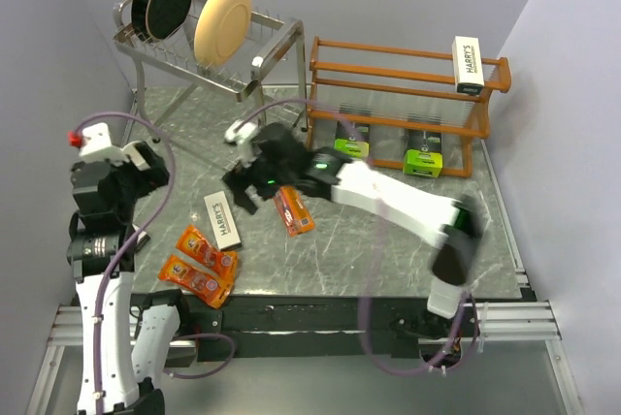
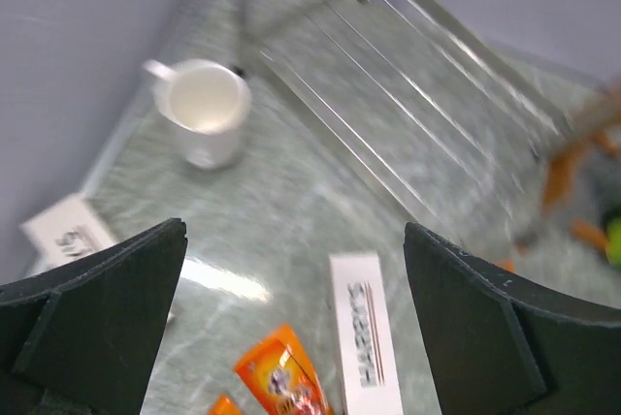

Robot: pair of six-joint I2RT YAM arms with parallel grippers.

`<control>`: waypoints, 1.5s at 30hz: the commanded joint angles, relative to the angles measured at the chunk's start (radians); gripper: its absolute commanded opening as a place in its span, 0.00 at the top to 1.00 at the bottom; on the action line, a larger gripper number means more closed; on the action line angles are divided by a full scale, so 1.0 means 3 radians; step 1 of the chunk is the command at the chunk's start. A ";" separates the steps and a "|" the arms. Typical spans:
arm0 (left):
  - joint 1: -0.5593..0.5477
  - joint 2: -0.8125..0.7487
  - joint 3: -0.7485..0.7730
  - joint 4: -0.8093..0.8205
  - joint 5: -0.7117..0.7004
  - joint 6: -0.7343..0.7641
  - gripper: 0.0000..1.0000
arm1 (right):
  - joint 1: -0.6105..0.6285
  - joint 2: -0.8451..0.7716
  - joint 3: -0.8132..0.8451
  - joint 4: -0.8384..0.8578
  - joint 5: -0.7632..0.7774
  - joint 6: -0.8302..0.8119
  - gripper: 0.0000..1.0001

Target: Place and organize the shaving razors onto the shelf

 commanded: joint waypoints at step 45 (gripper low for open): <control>0.0534 -0.0316 0.0363 0.0120 -0.0038 -0.0685 0.01 | 0.0515 0.2183 0.1075 -0.0143 0.1081 0.1098 0.19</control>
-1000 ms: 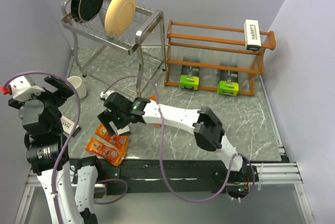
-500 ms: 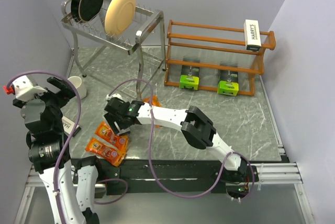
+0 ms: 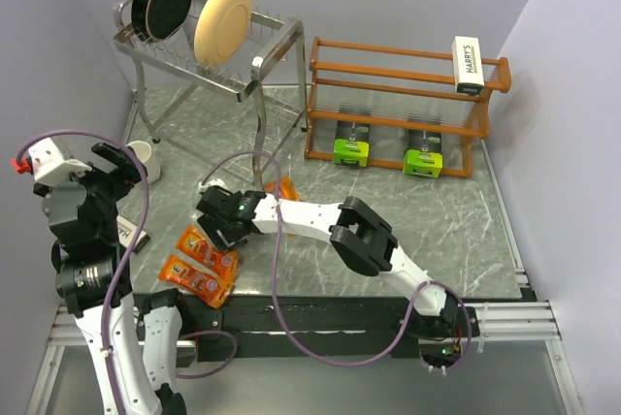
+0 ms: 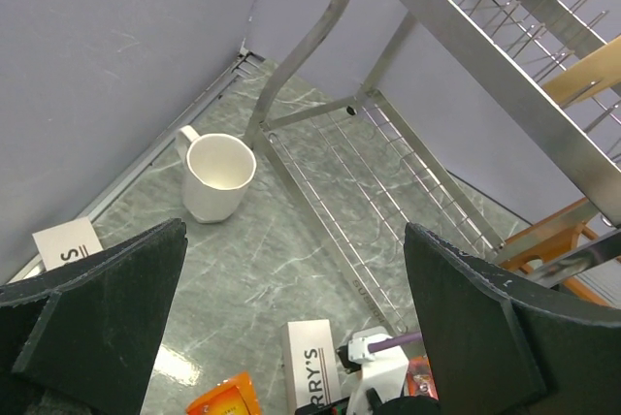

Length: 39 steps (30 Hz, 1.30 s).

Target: Place and organize the shaving razors onto the shelf

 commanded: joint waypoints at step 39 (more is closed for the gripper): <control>0.0012 0.0908 0.0017 0.0923 0.0392 -0.0496 0.01 | -0.2962 -0.2442 0.0336 -0.0580 -0.0055 -0.1402 0.62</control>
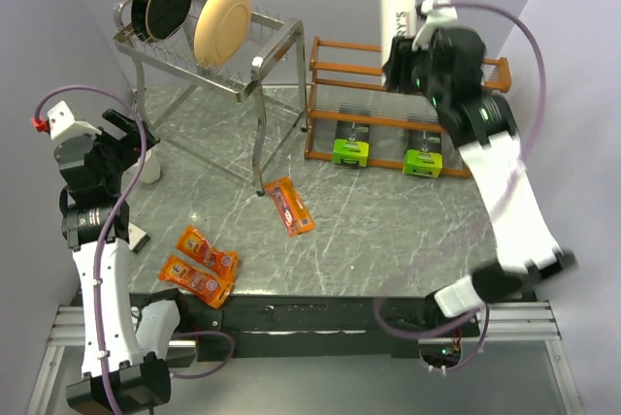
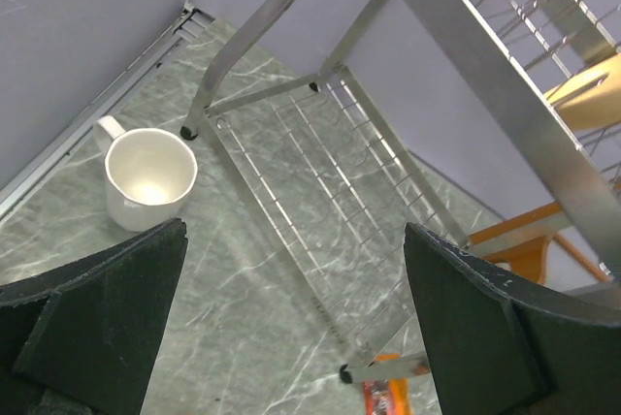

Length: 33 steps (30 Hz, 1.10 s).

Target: Place and organize the shaving razors onto the shelf

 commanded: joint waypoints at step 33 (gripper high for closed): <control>0.0219 -0.0043 -0.0067 0.0168 0.0262 -0.0092 0.01 | -0.0780 0.1894 0.1546 -0.0444 -0.0002 0.0107 0.54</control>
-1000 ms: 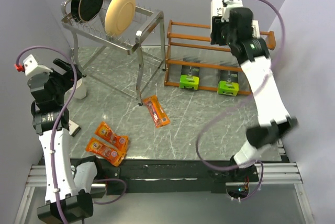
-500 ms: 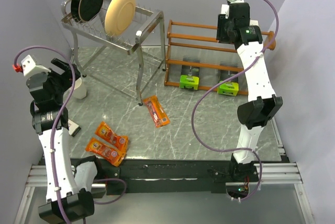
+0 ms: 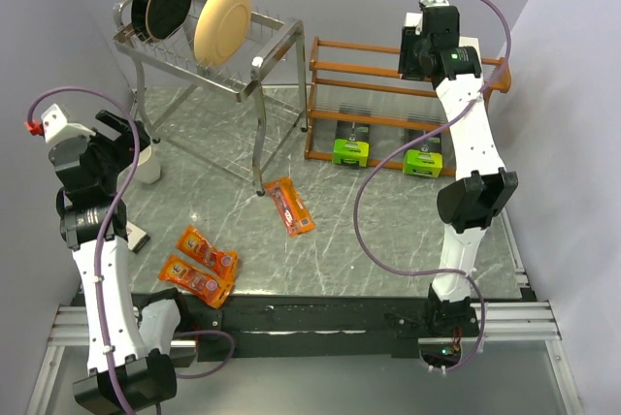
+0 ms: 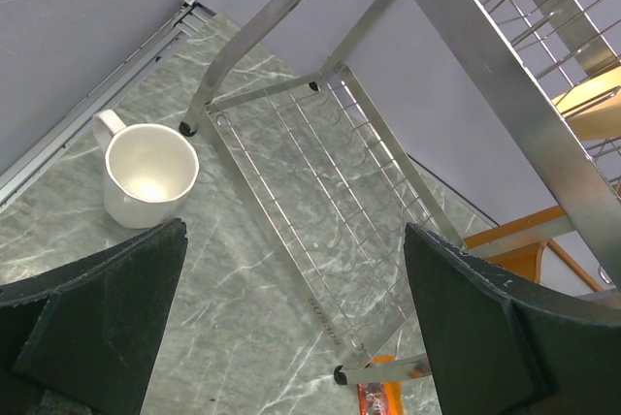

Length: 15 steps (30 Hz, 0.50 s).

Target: Place and organize the shaving razors onto the shelf

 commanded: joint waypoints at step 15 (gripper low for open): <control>0.0076 0.0057 0.0062 -0.0289 -0.0208 0.0351 0.01 | -0.0006 -0.0240 0.0105 0.0126 -0.0259 0.0174 0.00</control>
